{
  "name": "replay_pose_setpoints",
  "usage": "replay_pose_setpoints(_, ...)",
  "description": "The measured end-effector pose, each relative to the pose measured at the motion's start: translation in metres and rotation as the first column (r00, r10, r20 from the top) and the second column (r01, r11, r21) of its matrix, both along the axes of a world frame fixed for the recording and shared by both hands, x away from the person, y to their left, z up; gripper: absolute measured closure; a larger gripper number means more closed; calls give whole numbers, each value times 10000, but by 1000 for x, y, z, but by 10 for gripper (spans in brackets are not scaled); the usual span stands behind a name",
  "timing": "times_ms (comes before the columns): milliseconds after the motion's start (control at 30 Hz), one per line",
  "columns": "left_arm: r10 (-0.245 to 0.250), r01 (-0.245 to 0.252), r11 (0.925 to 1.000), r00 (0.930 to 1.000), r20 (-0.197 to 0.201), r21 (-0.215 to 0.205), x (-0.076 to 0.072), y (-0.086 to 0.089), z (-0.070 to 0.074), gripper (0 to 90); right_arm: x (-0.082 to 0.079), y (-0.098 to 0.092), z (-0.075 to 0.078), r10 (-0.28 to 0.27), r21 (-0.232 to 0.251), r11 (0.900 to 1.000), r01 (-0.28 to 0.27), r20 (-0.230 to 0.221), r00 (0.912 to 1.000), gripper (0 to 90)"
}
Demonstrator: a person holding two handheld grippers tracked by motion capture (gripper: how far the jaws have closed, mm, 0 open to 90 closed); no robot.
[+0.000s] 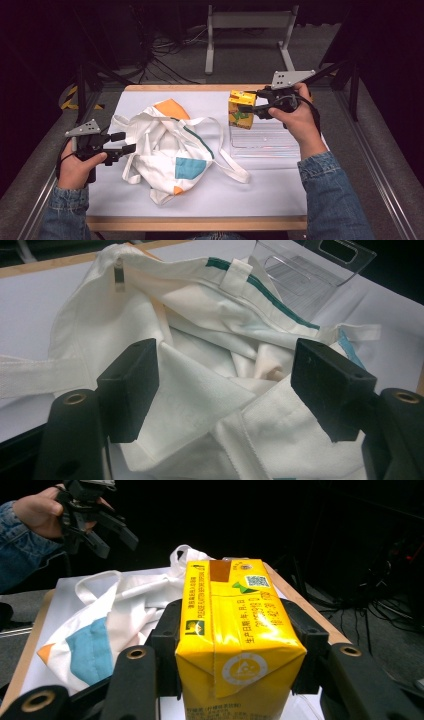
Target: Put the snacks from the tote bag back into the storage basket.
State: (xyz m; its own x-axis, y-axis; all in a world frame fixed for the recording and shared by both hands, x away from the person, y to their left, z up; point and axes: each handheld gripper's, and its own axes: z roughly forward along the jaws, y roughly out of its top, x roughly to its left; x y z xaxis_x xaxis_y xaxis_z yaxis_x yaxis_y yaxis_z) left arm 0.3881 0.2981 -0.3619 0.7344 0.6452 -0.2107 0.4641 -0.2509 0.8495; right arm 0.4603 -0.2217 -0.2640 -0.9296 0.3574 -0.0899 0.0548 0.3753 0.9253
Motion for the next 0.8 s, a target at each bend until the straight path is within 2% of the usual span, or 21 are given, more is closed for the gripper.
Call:
replay_pose_setpoints(233,122,-122,9999,9999,-46,-34,-3,2,0,283,4,-16,-4,-364,-193,9992,363,-49,9993,514)
replay_pose_setpoints(400,118,-118,9999,9999,-6,66,-6,4,-1,284,5,-23,-9,-271,-282,9992,268,-128,9995,514)
replay_pose_setpoints(533,295,-295,9995,9996,12,130,-13,8,-2,284,8,-31,-14,-327,-265,9991,323,-115,9994,514)
replay_pose_setpoints(800,476,-476,9989,9989,-46,-17,-28,14,0,284,10,-37,-20,-64,-375,9993,57,-178,9998,514)
